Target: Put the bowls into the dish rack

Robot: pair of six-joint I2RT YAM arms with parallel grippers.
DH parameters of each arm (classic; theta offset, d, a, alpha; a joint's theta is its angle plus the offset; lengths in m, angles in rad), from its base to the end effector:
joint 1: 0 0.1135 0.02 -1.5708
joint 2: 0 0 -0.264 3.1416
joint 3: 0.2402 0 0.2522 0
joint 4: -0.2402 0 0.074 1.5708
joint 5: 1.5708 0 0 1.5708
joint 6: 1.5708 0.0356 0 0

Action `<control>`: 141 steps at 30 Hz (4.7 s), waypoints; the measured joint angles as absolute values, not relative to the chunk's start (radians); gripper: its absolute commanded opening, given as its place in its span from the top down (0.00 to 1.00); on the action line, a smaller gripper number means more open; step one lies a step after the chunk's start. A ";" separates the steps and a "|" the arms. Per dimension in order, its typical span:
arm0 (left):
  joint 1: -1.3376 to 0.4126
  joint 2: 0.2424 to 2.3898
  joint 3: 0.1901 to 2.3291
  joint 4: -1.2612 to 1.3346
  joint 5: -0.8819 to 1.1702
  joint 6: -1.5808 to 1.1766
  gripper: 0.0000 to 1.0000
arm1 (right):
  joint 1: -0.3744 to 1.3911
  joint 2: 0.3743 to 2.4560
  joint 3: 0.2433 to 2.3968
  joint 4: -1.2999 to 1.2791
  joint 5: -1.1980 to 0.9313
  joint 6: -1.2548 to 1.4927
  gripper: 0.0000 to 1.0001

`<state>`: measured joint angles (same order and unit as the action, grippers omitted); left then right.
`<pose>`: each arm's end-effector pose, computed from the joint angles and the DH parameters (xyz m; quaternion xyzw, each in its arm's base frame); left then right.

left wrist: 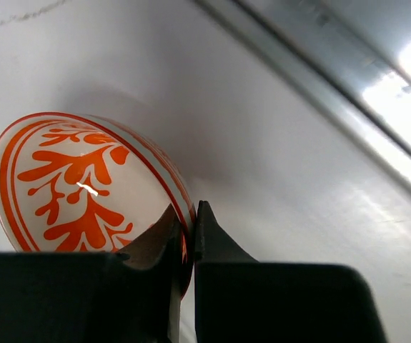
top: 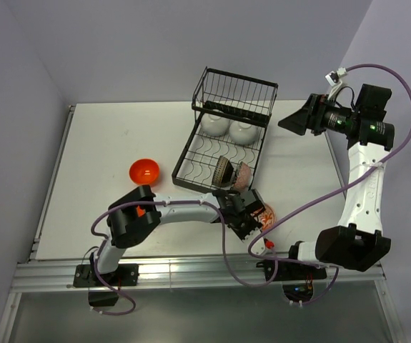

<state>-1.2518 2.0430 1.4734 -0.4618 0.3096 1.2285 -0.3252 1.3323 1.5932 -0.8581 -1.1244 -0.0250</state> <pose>0.1259 -0.4156 0.1744 0.9141 0.2703 -0.1517 0.2615 0.2497 -0.0503 0.4409 -0.1347 0.7767 0.3950 0.4718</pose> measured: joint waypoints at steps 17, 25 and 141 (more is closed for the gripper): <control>-1.156 1.594 1.552 -0.610 0.922 0.388 1.00 | -0.328 1.333 1.671 -0.847 -1.128 0.020 0.00; -0.712 1.406 1.150 0.102 0.990 -0.472 1.00 | -0.328 1.346 1.671 -0.848 -1.127 0.029 0.00; -0.324 1.283 1.079 -1.107 0.531 0.926 0.48 | -0.276 1.361 1.691 -1.081 -0.913 -0.247 0.00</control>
<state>-0.3244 1.2827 1.0786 -1.1072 0.5312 0.9257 -0.2760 1.3609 1.6905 -1.0805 -0.9127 -0.2470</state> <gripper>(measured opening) 0.510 0.997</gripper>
